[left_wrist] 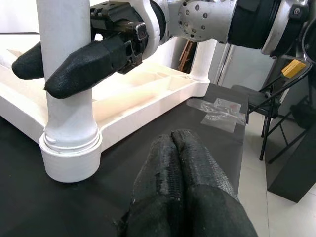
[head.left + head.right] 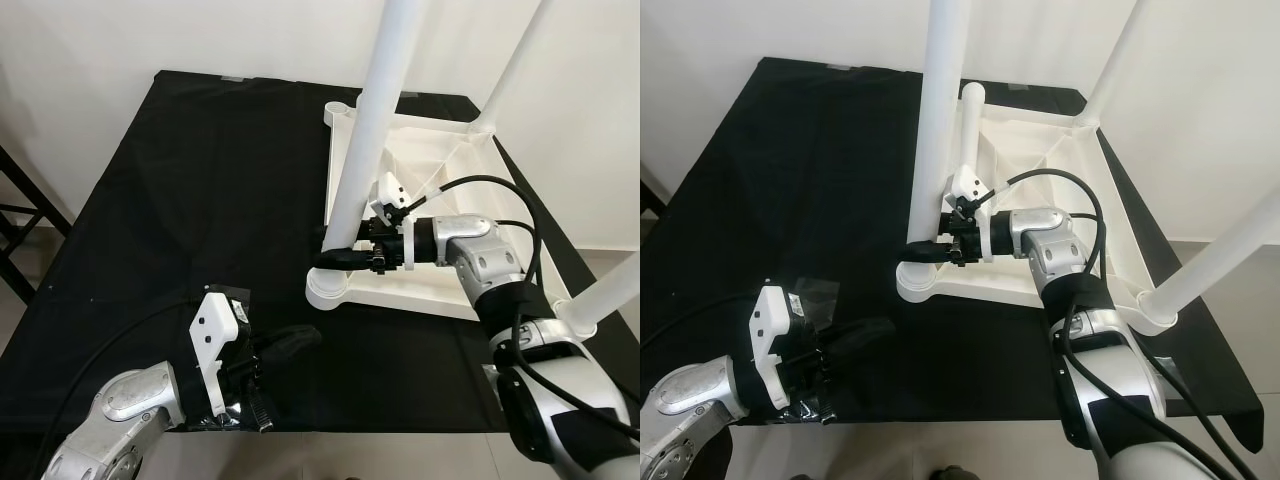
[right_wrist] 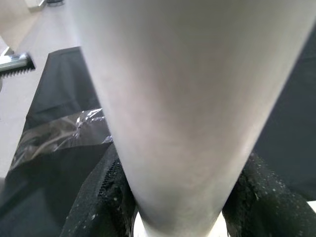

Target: Building children table

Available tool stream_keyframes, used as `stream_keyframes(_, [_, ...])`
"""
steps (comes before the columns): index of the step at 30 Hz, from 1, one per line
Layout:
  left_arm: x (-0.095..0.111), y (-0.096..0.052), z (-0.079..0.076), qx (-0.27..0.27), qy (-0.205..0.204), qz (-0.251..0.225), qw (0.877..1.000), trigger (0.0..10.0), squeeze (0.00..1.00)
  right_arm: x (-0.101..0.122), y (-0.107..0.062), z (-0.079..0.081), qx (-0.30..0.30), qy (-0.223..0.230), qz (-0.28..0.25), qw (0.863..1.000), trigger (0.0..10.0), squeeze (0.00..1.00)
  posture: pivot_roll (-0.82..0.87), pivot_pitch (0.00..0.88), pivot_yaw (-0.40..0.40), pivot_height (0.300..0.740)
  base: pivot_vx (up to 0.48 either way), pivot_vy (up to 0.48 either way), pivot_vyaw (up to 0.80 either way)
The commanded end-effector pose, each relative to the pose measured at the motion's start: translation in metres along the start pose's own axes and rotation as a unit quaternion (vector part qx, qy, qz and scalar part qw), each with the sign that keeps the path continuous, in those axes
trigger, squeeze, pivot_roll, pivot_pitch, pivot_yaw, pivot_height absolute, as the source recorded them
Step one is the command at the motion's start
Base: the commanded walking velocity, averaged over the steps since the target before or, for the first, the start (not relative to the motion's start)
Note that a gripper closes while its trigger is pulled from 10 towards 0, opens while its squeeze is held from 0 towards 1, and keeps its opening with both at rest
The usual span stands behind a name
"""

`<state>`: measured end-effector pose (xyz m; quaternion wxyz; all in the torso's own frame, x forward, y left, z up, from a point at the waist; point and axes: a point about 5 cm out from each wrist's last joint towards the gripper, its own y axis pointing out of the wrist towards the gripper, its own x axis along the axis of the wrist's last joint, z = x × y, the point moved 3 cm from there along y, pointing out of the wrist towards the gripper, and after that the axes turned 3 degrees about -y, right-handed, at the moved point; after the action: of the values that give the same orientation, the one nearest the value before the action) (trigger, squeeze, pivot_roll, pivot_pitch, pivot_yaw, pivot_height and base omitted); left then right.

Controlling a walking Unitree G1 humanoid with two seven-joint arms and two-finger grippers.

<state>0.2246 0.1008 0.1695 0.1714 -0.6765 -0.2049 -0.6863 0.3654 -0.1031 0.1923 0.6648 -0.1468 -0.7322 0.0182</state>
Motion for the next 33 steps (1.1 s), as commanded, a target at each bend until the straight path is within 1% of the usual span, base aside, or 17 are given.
stream_keyframes(1, [-0.002, -0.001, -0.003, -0.009, -0.001, 0.009, 1.000, 10.0, 0.00, -0.009, -0.004, 0.008, -0.006, 0.001, -0.009, 1.000, 0.0, 0.00, 0.04, 0.118, -0.133, 0.740, 0.000, 0.000, 0.00])
stream_keyframes(5, [-0.001, -0.002, -0.002, -0.009, 0.000, 0.010, 1.000, 10.0, 0.00, -0.034, 0.008, 0.019, -0.140, 0.017, 0.019, 0.990, 0.0, 0.00, 0.04, 0.129, -0.143, 0.740, 0.000, 0.000, 0.00])
stream_keyframes(6, [-0.001, -0.003, -0.001, -0.009, 0.001, 0.010, 1.000, 10.0, 0.00, -0.039, 0.011, 0.019, -0.254, 0.043, 0.023, 0.966, 0.0, 0.00, 0.04, 0.132, -0.139, 0.740, 0.000, 0.000, 0.00])
stream_keyframes(7, [-0.001, -0.003, -0.001, -0.009, 0.001, 0.010, 1.000, 10.0, 0.00, -0.039, 0.011, 0.019, -0.254, 0.043, 0.023, 0.966, 0.0, 0.00, 0.04, 0.132, -0.139, 0.740, 0.000, 0.000, 0.00])
stream_keyframes(8, [-0.001, -0.004, 0.000, -0.008, 0.002, 0.011, 1.000, 10.0, 0.00, -0.046, 0.007, 0.029, -0.345, 0.074, 0.037, 0.935, 0.0, 0.00, 0.02, 0.138, -0.126, 0.740, 0.000, 0.000, 0.00])
stream_keyframes(9, [-0.001, -0.004, 0.000, -0.008, 0.002, 0.011, 1.000, 10.0, 0.00, -0.046, 0.007, 0.029, -0.345, 0.074, 0.037, 0.935, 0.0, 0.00, 0.02, 0.138, -0.126, 0.740, 0.000, 0.000, 0.00])
stream_keyframes(10, [-0.001, -0.004, 0.001, -0.008, 0.002, 0.013, 1.000, 10.0, 0.00, -0.052, 0.000, 0.037, -0.410, 0.086, 0.049, 0.907, 0.0, 0.00, 0.02, 0.138, -0.126, 0.740, 0.000, 0.000, 0.00])
stream_keyframes(12, [-0.001, -0.004, 0.002, -0.009, 0.002, 0.014, 1.000, 10.0, 0.00, -0.052, -0.003, 0.042, -0.429, 0.075, 0.053, 0.898, 0.0, 0.00, 0.01, 0.123, -0.110, 0.740, 0.000, 0.000, 0.00])
stream_keyframes(19, [-0.002, -0.005, 0.003, -0.007, 0.004, 0.016, 1.000, 10.0, 0.00, -0.049, 0.002, 0.042, -0.415, 0.050, 0.064, 0.906, 0.0, 0.00, 0.02, 0.124, -0.121, 0.740, 0.000, 0.000, 0.00])
stream_keyframes(20, [-0.002, -0.006, 0.004, -0.005, 0.005, 0.015, 1.000, 10.0, 0.00, -0.046, 0.003, 0.043, -0.417, 0.057, 0.066, 0.905, 9.8, 0.00, 0.02, 0.124, -0.117, 0.740, 0.000, 0.000, 0.00])
stream_keyframes(21, [-0.002, -0.006, 0.004, -0.005, 0.005, 0.015, 1.000, 10.0, 0.00, -0.046, 0.003, 0.043, -0.417, 0.057, 0.066, 0.905, 9.8, 0.00, 0.02, 0.124, -0.117, 0.740, 0.000, 0.000, 0.00])
stream_keyframes(22, [-0.002, -0.006, 0.004, -0.005, 0.005, 0.015, 1.000, 10.0, 0.00, -0.039, 0.003, 0.042, -0.404, 0.061, 0.053, 0.911, 10.0, 0.10, 0.02, 0.124, -0.115, 0.740, 0.000, 0.000, 0.00])
stream_keyframes(23, [-0.002, -0.006, 0.004, -0.006, 0.005, 0.015, 1.000, 10.0, 0.00, -0.028, 0.005, 0.040, -0.375, 0.068, 0.030, 0.924, 10.0, 1.00, 0.02, 0.123, -0.113, 0.740, 0.000, 0.000, 0.00])
stream_keyframes(29, [-0.002, -0.005, 0.003, -0.010, 0.003, 0.015, 1.000, 10.0, 0.00, 0.011, 0.005, 0.034, -0.269, 0.013, -0.034, 0.962, 10.0, 1.00, 0.03, 0.119, -0.109, 0.740, 0.000, 0.000, 0.00])
stream_keyframes(30, [-0.001, -0.004, 0.003, -0.011, 0.002, 0.015, 1.000, 10.0, 0.00, 0.031, -0.001, 0.030, -0.191, -0.037, -0.061, 0.979, 10.0, 0.20, 0.03, 0.117, -0.113, 0.740, 0.000, 0.000, 0.00])
stream_keyframes(32, [-0.001, -0.003, 0.003, -0.011, 0.002, 0.015, 1.000, 10.0, 0.00, 0.035, -0.003, 0.030, -0.166, -0.048, -0.069, 0.982, 10.0, 0.20, 0.03, 0.117, -0.114, 0.740, 0.000, 0.000, 0.00])
stream_keyframes(33, [-0.001, -0.003, 0.003, -0.011, 0.003, 0.015, 1.000, 10.0, 0.00, 0.037, -0.005, 0.030, -0.129, -0.045, -0.075, 0.988, 10.0, 0.00, 0.04, 0.115, -0.116, 0.740, 0.000, 0.000, 0.00])
